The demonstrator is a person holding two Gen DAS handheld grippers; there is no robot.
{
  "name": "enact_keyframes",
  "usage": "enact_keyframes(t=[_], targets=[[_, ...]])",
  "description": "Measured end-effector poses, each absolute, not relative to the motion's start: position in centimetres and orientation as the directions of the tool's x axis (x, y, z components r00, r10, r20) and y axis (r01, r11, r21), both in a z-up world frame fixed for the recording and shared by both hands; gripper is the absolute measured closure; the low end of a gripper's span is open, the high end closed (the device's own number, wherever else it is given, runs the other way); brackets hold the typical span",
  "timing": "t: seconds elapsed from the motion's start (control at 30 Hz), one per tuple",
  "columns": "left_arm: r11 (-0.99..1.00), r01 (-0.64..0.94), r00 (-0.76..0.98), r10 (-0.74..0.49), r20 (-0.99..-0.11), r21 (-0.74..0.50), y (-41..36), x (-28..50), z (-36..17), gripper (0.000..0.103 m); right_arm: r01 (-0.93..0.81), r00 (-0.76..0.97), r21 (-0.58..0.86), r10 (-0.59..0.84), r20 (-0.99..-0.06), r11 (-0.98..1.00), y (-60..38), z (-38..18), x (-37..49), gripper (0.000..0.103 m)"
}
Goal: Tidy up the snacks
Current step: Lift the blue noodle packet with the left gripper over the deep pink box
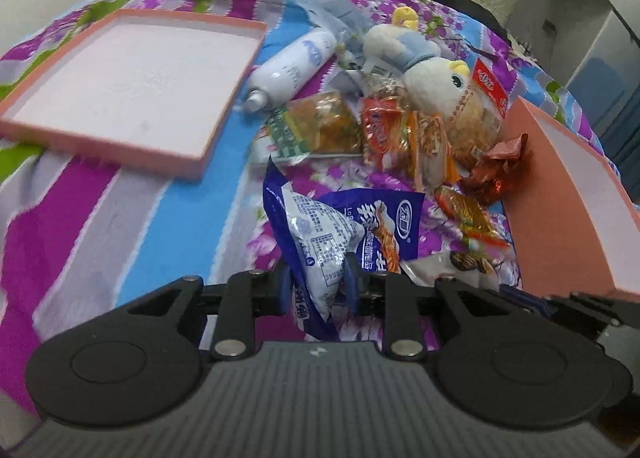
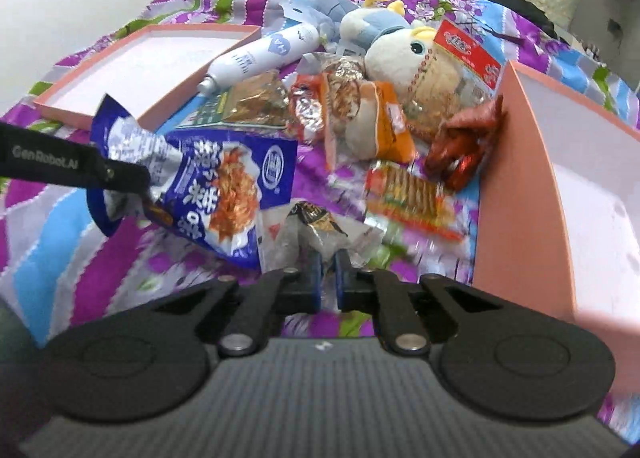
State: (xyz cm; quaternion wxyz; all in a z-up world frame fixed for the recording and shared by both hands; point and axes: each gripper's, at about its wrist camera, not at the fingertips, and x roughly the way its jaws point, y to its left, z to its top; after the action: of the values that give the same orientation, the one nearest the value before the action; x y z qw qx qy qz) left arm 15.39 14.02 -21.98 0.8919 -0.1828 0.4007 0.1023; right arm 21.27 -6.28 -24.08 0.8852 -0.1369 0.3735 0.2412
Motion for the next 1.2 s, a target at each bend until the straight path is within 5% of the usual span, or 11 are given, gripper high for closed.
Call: enact_keyframes(t=[0.53,1.2], targets=[[0.904,-0.327,0.697,0.033,-0.716,-0.277,11.2,11.5,-19.7,0.075,-0.438,0.693,-0.05,0.302,-0.654,0.897,-10.1,-21.8,17.4,0.097],[0.971,-0.047,0.836,-0.091,-0.541,-0.236,6.1,18.4,-5.0,0.075,-0.258,0.89,-0.111,0.191,-0.414,0.96,-16.6,-10.3,19.3,0.098]])
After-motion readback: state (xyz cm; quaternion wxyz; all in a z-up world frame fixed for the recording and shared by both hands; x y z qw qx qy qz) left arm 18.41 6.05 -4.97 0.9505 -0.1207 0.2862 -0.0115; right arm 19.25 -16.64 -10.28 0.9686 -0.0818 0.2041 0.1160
